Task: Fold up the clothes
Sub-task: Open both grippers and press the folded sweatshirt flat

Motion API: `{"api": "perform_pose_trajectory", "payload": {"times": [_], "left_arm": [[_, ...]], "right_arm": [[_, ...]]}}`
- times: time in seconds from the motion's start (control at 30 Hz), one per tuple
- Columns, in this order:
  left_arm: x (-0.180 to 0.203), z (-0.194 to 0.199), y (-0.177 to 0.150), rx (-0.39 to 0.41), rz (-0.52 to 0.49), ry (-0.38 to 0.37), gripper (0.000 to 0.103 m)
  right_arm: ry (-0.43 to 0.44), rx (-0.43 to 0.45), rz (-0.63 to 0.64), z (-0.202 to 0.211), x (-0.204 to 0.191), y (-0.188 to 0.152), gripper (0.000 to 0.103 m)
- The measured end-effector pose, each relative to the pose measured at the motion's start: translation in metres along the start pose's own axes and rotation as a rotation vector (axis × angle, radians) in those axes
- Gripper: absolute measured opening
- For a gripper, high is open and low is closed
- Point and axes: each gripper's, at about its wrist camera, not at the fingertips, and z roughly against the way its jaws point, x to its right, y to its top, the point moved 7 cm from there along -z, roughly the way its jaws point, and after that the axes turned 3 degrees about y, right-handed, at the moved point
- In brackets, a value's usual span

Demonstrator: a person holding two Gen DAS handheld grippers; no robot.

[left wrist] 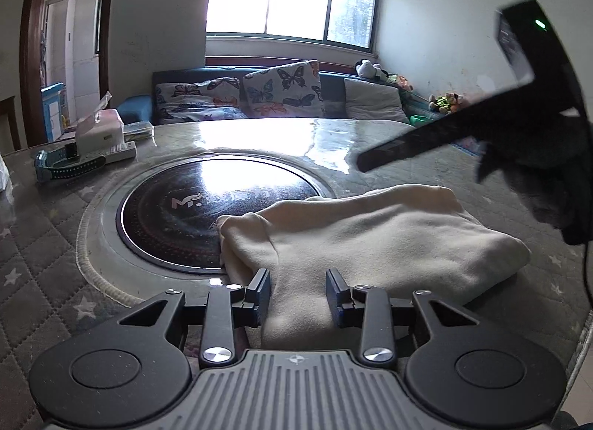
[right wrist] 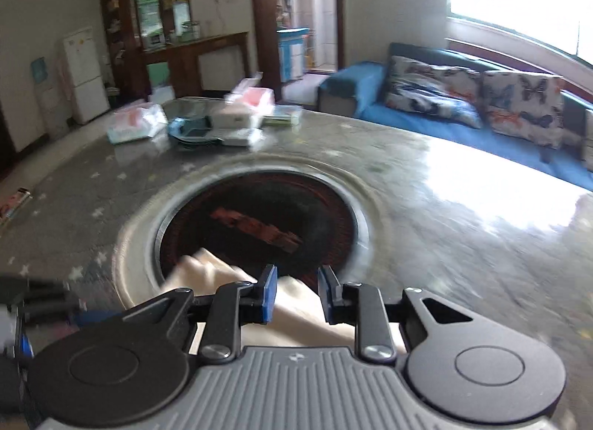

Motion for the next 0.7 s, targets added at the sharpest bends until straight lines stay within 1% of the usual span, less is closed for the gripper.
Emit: {"api": "perform_pose_trajectory", "payload": {"times": [0.03,0.2,0.27,0.37,0.47,0.5,0.6,0.67,0.7], "left_arm": [[-0.001,-0.001,0.0,-0.002,-0.002,-0.008,0.036],[-0.003,-0.006,0.0,-0.02,-0.003,-0.037,0.036],[-0.004,-0.007,0.0,-0.028,-0.006,-0.04,0.036],[-0.004,-0.008,0.001,-0.042,-0.006,-0.041,0.036],[-0.004,-0.01,0.001,-0.054,-0.006,-0.033,0.036],[-0.003,-0.01,0.001,-0.056,-0.009,-0.028,0.036],[0.0,-0.009,0.002,-0.058,-0.019,-0.005,0.036],[0.001,-0.007,0.003,-0.05,-0.023,0.01,0.036],[0.001,-0.006,0.003,-0.046,-0.024,0.02,0.036]], "right_arm": [[-0.021,-0.002,-0.007,0.008,0.005,-0.005,0.024],[-0.113,-0.045,-0.083,0.023,0.024,-0.042,0.024],[-0.135,-0.049,-0.127,0.021,0.032,-0.05,0.024],[-0.176,-0.024,-0.171,0.015,0.045,-0.053,0.024],[-0.183,-0.016,-0.264,0.005,0.064,-0.055,0.023],[-0.193,-0.017,-0.27,0.001,0.069,-0.056,0.023],[-0.18,0.007,-0.278,-0.005,0.077,-0.053,0.023],[-0.181,0.023,-0.283,-0.001,0.08,-0.049,0.023],[-0.18,0.035,-0.266,0.006,0.078,-0.047,0.023]]}}
